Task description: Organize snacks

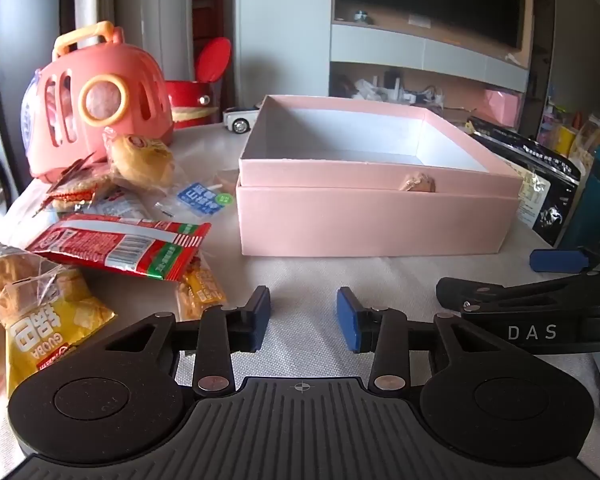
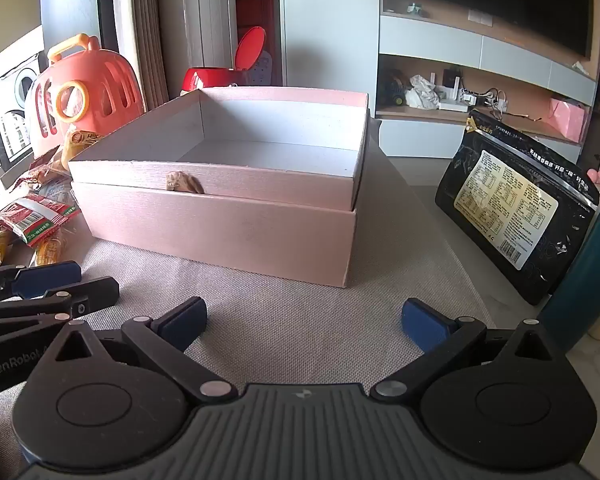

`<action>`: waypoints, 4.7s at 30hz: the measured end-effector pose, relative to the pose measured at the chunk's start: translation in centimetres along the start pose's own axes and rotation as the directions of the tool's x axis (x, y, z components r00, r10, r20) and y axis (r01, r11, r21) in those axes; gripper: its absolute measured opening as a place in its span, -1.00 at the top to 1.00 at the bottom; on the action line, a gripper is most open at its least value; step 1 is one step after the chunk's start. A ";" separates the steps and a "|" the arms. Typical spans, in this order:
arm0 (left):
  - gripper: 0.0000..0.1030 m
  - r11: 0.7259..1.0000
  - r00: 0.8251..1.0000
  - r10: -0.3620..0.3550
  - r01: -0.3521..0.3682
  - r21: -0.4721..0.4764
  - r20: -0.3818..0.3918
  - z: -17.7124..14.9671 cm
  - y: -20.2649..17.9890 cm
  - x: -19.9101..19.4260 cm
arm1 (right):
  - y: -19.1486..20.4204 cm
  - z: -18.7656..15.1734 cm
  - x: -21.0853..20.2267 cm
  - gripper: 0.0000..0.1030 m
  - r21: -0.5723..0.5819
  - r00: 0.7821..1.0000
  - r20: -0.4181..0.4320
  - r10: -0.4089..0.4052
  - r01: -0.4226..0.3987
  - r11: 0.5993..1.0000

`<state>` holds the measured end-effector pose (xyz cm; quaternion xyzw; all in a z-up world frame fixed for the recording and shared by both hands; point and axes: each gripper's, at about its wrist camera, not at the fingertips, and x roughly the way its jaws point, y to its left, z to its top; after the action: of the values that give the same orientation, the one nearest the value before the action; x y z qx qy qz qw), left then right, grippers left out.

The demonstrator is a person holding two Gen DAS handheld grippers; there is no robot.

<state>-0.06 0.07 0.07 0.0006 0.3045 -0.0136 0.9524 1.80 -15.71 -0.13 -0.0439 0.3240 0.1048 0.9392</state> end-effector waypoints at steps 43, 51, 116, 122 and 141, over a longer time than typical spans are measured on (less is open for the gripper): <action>0.17 1.000 1.000 0.003 -0.003 0.005 -0.011 0.0 0.0 0.1 | 0.1 0.0 0.0 -1.00 -0.001 1.000 -0.002 -0.001 0.001 1.000; 0.17 1.000 1.000 0.003 -0.003 0.004 -0.011 0.0 0.0 0.1 | 0.1 0.1 0.0 -1.00 -0.001 1.000 -0.002 -0.001 0.001 1.000; 0.22 0.790 0.999 0.037 -0.047 -0.612 -0.029 -3.5 25.8 -8.4 | 22.3 8.6 -2.1 -0.78 -0.416 0.859 -0.195 0.473 -0.509 0.754; 0.11 0.854 0.997 0.078 -0.078 -0.514 -0.022 -1.5 25.5 -6.7 | 24.5 7.5 -0.4 -0.65 -0.437 0.868 -0.222 0.445 -0.496 0.750; 0.03 0.927 0.987 0.132 -0.156 -0.340 -0.093 -2.5 22.9 -8.8 | 22.8 2.9 -0.9 -0.59 -0.510 0.890 -0.262 0.372 -0.455 0.730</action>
<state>-8.08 23.23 2.96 -0.1438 0.3339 0.1102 0.9250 -2.28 6.82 2.39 -0.2499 0.3463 0.3982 0.8118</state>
